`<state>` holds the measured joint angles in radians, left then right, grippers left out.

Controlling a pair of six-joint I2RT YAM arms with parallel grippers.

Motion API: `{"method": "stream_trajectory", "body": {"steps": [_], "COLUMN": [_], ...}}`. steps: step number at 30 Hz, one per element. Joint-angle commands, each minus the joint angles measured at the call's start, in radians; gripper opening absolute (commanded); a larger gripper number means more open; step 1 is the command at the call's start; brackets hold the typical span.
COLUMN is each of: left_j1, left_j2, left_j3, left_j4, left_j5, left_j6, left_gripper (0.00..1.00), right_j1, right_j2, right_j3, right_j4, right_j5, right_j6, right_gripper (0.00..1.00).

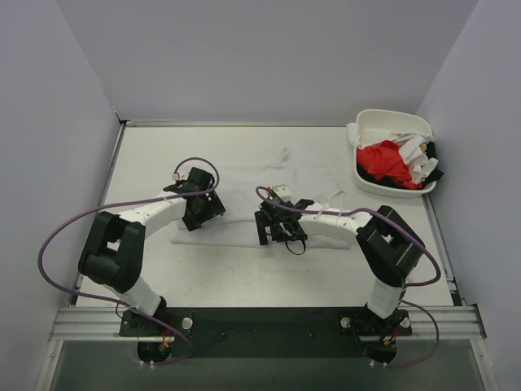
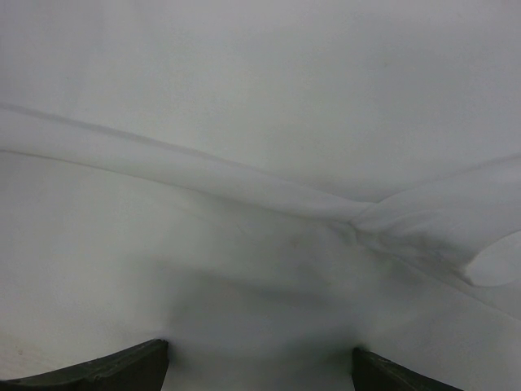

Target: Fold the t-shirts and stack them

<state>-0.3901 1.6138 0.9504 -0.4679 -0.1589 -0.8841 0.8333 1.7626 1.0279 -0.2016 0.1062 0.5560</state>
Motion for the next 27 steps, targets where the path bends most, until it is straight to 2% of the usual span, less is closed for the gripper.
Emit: {"method": "stream_trajectory", "body": {"steps": [1, 10, 24, 27], "left_j1": [-0.003, 0.003, 0.099, 0.093], "left_j2": [0.021, 0.058, 0.129, 0.1], "left_j3": [0.056, 0.102, 0.232, 0.271], "left_j4": [0.02, 0.014, 0.046, 0.014], "left_j5": [-0.028, -0.07, -0.093, -0.093], "left_j6": [-0.01, -0.001, 0.03, 0.043], "left_gripper": [0.88, 0.88, 0.88, 0.88], "right_j1": [0.009, 0.02, 0.038, 0.043], "right_j2": [-0.003, -0.009, 0.0, -0.005], "right_j3": [-0.034, -0.054, -0.068, -0.068], "right_j4": [0.005, 0.016, 0.034, 0.033], "right_j5": [0.0, -0.003, -0.007, 0.007], "right_j6": [0.019, 0.022, 0.03, 0.032], "right_gripper": [0.96, 0.96, 0.96, 0.96]}}
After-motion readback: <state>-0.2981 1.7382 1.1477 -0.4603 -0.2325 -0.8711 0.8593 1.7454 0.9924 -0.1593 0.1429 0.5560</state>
